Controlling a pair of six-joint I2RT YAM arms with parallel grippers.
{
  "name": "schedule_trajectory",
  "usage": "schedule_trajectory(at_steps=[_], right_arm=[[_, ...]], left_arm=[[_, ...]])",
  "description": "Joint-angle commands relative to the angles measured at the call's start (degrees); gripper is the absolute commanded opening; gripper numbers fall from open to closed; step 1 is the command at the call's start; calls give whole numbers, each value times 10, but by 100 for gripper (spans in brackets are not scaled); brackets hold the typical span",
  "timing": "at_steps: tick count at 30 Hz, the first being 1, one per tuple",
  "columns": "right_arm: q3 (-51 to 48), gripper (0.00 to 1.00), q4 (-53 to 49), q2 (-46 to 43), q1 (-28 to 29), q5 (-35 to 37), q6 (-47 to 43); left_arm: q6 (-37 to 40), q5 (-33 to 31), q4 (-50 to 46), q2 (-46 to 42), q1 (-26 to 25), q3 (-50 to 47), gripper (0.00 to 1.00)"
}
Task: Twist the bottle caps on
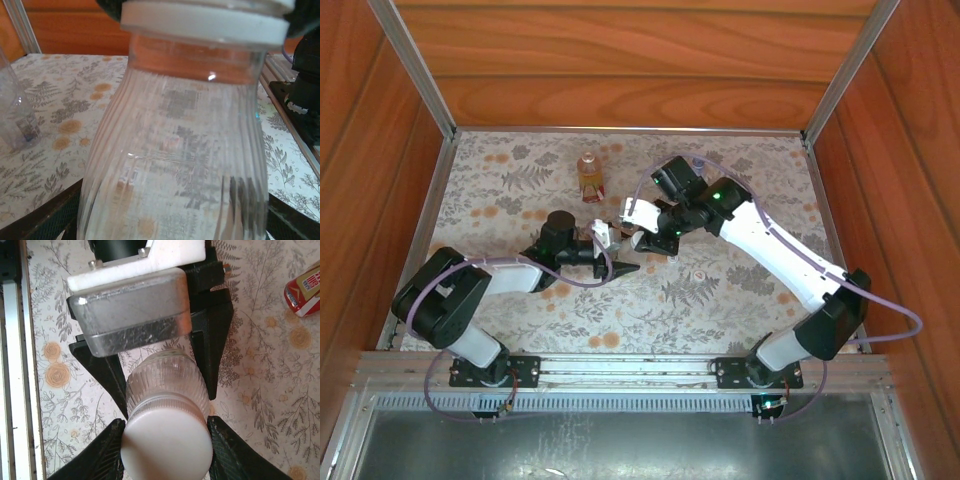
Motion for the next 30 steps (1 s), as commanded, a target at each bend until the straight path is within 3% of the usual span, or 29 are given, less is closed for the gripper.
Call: schedule_trajectory(at_steps=[1, 6, 14, 15, 18, 20, 25, 30], right_arm=[[-13, 33, 15, -34, -10, -57, 6], [-37, 33, 37, -69, -25, -104, 17], [-56, 32, 51, -98, -44, -154, 44], [-55, 36, 50, -98, -43, -154, 47], [-47, 63, 47, -102, -42, -134, 53], [-28, 74, 22, -99, -33, -112, 59], [-1, 79, -34, -100, 8, -6, 28], [37, 74, -78, -85, 20, 44, -29]], left_arm=[[-2, 11, 4, -11, 1, 2, 73], [-2, 24, 4, -11, 2, 4, 72], [2, 41, 4, -26, -6, 6, 57], [2, 41, 4, -27, -6, 8, 56], [4, 35, 4, -27, -7, 10, 54], [10, 22, 1, -27, -7, 8, 50], [34, 1, -13, -45, -11, 3, 50], [52, -1, -52, -58, -13, 15, 45]])
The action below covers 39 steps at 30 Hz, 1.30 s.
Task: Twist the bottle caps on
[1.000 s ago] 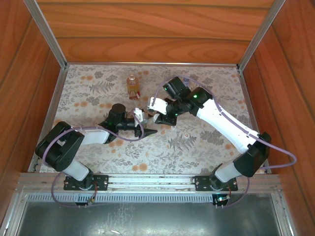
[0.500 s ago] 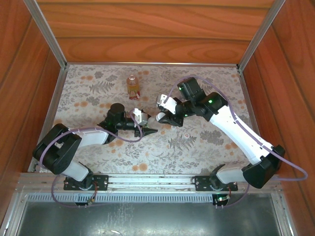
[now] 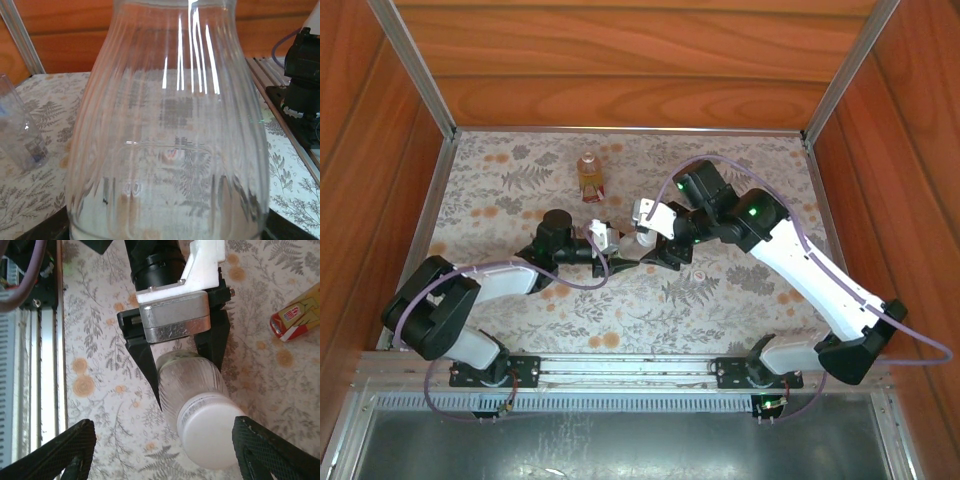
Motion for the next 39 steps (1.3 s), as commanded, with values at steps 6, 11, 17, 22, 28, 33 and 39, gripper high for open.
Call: schedule_trajectory(at_steps=[6, 11, 17, 22, 28, 33, 39], right_arm=[[39, 69, -49, 18, -1, 43, -99], [49, 64, -63, 37, -10, 13, -120], [50, 47, -62, 43, -12, -10, -116], [49, 61, -60, 38, -12, -35, -112], [49, 53, -48, 43, -12, -35, -104], [48, 37, -50, 50, -12, -42, -93], [27, 29, -11, 43, -12, -6, 0]], left_arm=[[71, -4, -34, -38, -15, 6, 43], [84, -9, -38, -62, -18, 1, 43], [84, -8, -44, -67, -17, 2, 43], [94, -9, -50, -57, -17, 2, 43], [107, -10, -56, -51, -18, 4, 43], [112, -25, -59, -46, -17, 7, 43], [109, -103, -60, -52, -17, 12, 43]])
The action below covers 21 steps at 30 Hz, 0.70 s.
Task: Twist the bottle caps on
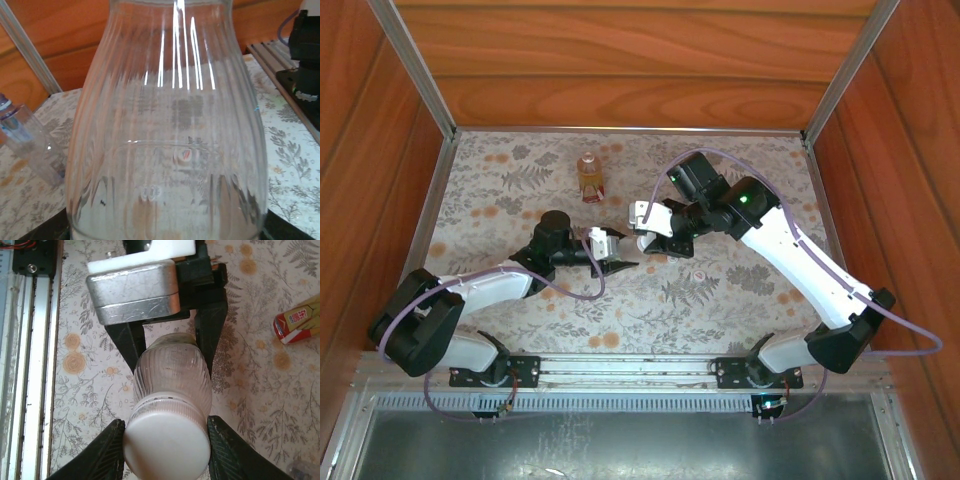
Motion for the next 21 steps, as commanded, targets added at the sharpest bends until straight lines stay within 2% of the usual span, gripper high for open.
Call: schedule_trajectory(at_steps=[1, 6, 8, 9, 12, 14, 17, 21], right_arm=[[-18, 29, 37, -6, -2, 5, 94], [-49, 31, 84, -16, -2, 55, 270], [-55, 29, 103, -15, -2, 81, 374], [-57, 26, 114, -13, -3, 94, 429], [-51, 28, 119, -1, -14, 104, 585], [-45, 28, 108, 11, -23, 109, 671], [-25, 31, 80, 24, -33, 110, 711], [-17, 51, 74, 21, -37, 108, 636]], left_arm=[[18, -69, -10, 0, -3, 12, 43], [4, -112, -10, -5, -4, 25, 43], [1, -129, -10, -5, -5, 32, 42], [-4, -142, -10, -4, -5, 36, 41], [-15, -174, -10, 0, -6, 48, 31], [-20, -187, -10, 4, -6, 52, 30], [-1, -174, -10, 5, -6, 49, 30], [21, -168, -10, 0, -7, 38, 30]])
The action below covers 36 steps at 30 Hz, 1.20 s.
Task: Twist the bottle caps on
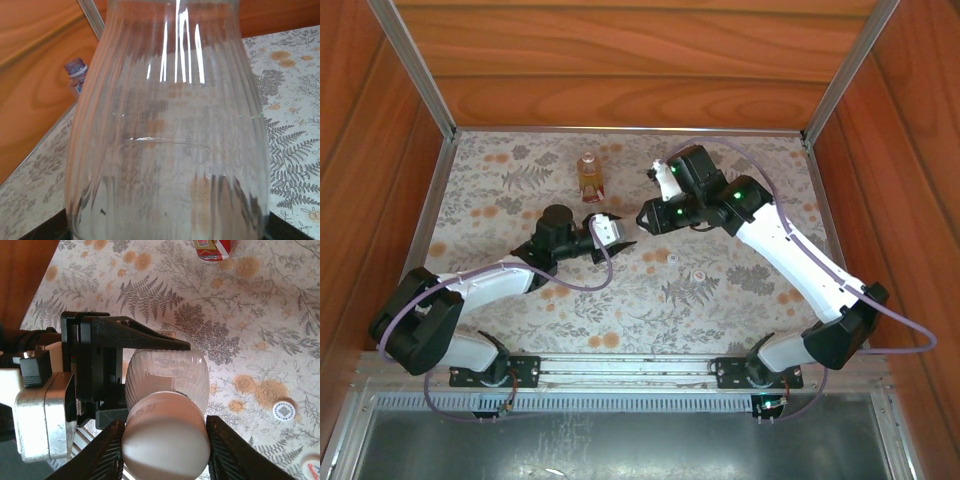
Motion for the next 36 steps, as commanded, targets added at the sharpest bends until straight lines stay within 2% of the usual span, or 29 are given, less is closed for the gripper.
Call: schedule_trajectory(at_steps=[1, 2, 4, 7, 9, 12, 16, 19, 22, 28, 32, 36], right_arm=[[8, 60, -27, 1, -7, 21, -20], [6, 68, -22, -6, -7, 15, -67], [-2, 78, -10, -26, -7, 9, -164], [-20, 81, -4, -57, -7, 1, -318], [-27, 81, -12, -70, -7, -12, -419], [-42, 84, -34, -91, -7, -69, -574], [-32, 85, -69, -88, -7, -87, -686], [-21, 84, -87, -73, -7, -86, -712], [-20, 75, -73, -63, -7, -85, -709], [-6, 63, -71, -50, -6, -137, -689], [-15, 57, -52, -46, -5, -148, -675], [-19, 56, -43, -38, -4, -148, -673]], left_arm=[[21, -10, 18, -6, -6, 4, 30], [28, -6, 18, -6, -5, 0, 31], [53, 9, 18, -6, -5, -7, 31], [117, 51, 18, -5, -5, -23, 31], [114, 55, 18, -6, -6, -26, 31], [112, 62, 18, -17, -5, -33, 31], [107, 65, 18, -37, -5, -40, 31], [100, 70, 18, -48, -6, -43, 31], [99, 75, 18, -53, -5, -44, 31], [109, 82, 18, -47, -6, -45, 31], [109, 80, 18, -48, -5, -46, 31], [105, 80, 18, -51, -6, -45, 31]])
